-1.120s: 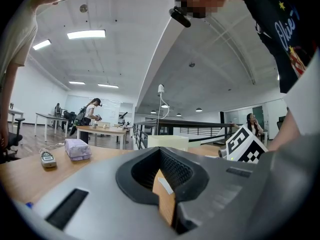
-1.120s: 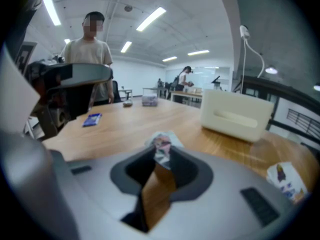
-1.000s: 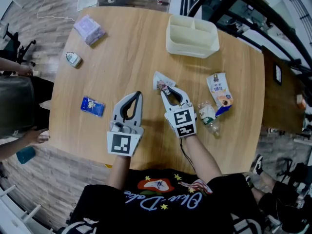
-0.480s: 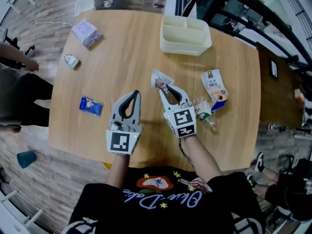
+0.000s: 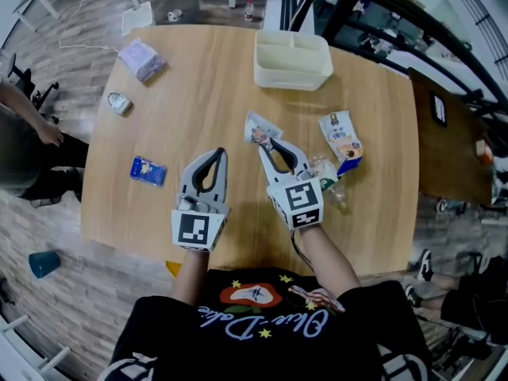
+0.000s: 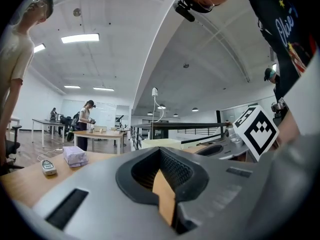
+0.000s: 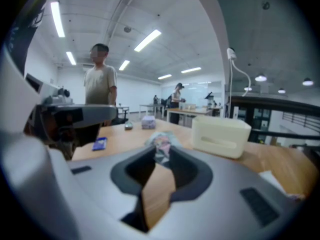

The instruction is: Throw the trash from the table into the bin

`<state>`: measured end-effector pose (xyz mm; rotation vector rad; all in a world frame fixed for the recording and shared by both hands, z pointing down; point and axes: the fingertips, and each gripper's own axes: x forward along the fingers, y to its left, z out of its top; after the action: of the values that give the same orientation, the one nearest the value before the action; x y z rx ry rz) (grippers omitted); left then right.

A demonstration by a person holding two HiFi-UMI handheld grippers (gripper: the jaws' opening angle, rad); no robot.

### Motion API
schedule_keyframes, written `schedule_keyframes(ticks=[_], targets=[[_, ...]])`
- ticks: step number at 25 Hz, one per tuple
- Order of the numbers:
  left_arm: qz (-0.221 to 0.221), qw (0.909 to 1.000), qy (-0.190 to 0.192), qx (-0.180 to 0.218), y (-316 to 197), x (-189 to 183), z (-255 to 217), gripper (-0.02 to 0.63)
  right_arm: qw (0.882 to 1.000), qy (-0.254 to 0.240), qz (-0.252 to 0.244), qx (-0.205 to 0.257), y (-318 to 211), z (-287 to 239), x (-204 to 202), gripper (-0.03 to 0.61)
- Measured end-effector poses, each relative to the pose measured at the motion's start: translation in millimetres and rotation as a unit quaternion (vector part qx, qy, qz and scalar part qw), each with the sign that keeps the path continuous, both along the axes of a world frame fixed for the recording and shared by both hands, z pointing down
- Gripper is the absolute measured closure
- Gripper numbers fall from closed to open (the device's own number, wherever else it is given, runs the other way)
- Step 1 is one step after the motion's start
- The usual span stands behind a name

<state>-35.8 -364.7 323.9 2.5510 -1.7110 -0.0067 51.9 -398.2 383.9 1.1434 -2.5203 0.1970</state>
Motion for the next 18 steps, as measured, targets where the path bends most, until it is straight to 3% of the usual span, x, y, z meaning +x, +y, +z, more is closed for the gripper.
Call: schedule_keyframes(ticks=[18], targets=[[-0.022, 0.9992, -0.026, 0.020, 39.3, 22.9, -24.9, 0.603, 0.995, -0.058, -0.047, 0.068, 44.6, -69.8, 11.1, 0.489]])
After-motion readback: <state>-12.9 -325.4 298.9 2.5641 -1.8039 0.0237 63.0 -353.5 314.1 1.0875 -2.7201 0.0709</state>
